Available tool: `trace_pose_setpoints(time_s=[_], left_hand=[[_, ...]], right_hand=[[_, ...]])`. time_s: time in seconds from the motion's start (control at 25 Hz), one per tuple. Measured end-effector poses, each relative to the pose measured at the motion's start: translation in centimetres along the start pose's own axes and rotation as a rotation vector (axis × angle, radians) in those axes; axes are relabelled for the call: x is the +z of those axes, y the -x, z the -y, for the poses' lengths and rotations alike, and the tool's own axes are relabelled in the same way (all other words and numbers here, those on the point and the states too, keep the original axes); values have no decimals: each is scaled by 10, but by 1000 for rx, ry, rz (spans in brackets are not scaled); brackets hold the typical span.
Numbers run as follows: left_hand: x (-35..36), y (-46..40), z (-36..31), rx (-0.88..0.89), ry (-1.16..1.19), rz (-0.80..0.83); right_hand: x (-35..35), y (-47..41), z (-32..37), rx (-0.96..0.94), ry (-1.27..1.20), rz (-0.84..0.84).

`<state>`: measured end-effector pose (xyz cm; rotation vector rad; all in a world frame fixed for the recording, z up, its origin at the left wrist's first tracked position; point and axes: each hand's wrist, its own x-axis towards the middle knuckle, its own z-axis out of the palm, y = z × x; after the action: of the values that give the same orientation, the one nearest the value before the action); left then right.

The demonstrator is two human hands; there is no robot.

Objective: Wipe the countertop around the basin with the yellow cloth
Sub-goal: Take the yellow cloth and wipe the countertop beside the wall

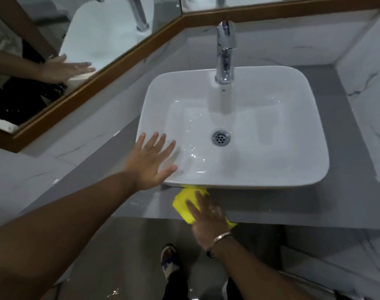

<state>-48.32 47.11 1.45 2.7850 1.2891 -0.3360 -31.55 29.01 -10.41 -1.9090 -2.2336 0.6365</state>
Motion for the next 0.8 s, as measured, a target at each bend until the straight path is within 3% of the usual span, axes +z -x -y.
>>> trace_pose_setpoints(time_s=[0.08, 0.12, 0.24, 0.36, 0.44, 0.52, 0.6, 0.68, 0.8], left_hand=[[4, 1, 4, -8, 15, 7], [7, 1, 6, -14, 16, -7], [11, -1, 7, 0, 57, -85], [15, 1, 11, 20, 88, -152], [16, 1, 11, 29, 73, -163], [17, 2, 12, 34, 73, -169], [16, 4, 11, 35, 74, -162], [15, 4, 10, 34, 73, -152], [14, 2, 12, 34, 73, -126]], right_hand=[[-9, 5, -15, -68, 133, -110], [-19, 15, -35, 17, 206, -115], [-45, 50, -84, 715, 6, -300], [-21, 7, -26, 1089, -87, -405], [-4, -32, 54, 1020, -341, -340], [18, -51, 124, 593, -260, -71], [28, -53, 137, 189, -145, 125], [17, -39, 87, 145, -68, 20], [-15, 15, -27, 468, 83, -203]])
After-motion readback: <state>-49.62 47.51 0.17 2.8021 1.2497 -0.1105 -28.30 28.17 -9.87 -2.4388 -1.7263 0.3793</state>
